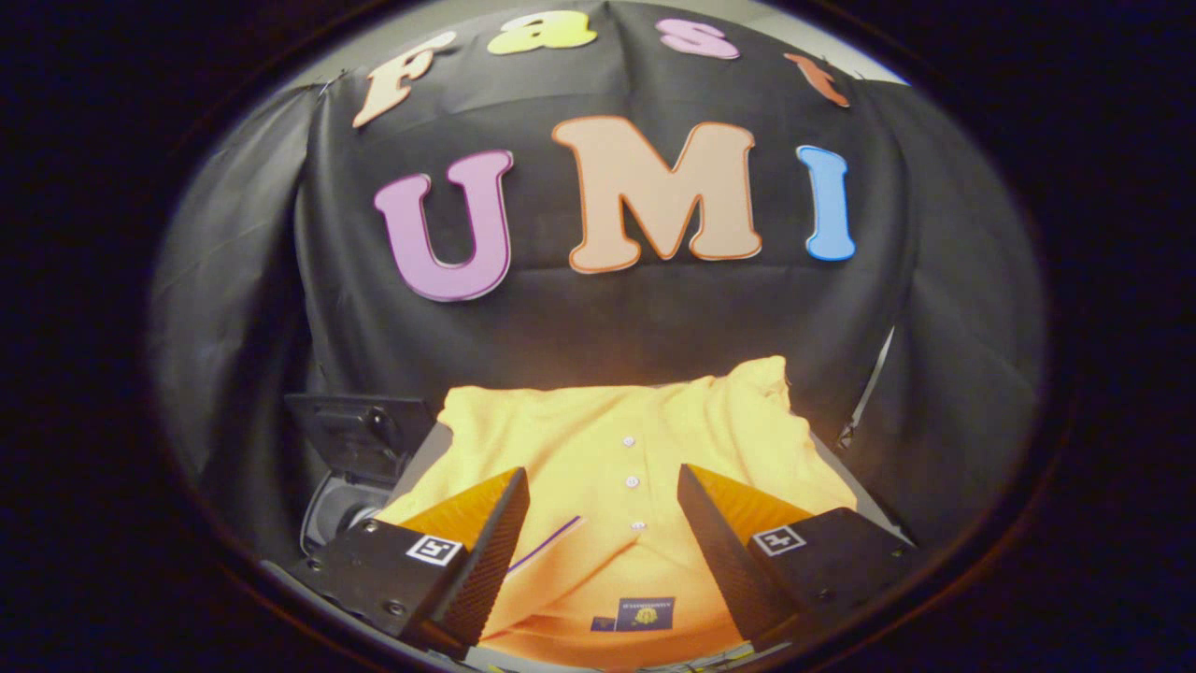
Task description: Put the clothes into the washing machine and then close the washing machine lid.
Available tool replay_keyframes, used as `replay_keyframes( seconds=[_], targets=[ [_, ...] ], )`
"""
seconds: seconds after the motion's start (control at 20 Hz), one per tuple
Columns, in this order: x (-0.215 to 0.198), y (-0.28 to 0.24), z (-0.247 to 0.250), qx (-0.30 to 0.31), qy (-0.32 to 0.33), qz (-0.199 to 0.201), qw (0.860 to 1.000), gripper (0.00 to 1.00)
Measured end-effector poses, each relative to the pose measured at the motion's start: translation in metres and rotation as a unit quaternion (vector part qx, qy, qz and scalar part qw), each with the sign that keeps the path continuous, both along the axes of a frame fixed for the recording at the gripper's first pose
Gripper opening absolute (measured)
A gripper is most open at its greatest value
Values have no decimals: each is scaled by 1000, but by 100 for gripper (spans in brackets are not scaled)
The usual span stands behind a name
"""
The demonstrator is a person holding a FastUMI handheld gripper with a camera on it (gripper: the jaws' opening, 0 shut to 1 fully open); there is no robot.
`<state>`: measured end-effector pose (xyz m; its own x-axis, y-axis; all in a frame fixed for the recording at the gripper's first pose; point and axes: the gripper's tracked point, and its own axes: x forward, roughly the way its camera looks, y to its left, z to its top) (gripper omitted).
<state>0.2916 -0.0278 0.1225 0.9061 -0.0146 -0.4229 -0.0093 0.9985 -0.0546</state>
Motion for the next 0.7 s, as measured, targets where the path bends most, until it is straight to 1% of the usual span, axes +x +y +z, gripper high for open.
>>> replay_keyframes(
  seconds=[0.2,0.3,0.4,0.45,0.5,0.6,0.7],
  targets=[
    [22,-18,-26,-6,38,-15,999,97],
    [18,-18,-40,9,60,-7,998,97],
    [21,-21,-36,1,35,1,999,99],
    [17,-21,-39,-4,40,5,999,96],
    [17,-20,-36,-13,25,9,1000,95],
    [16,-20,-37,-17,16,12,1000,96],
    [18,-16,-38,-14,9,27,1000,95]
  ],
)
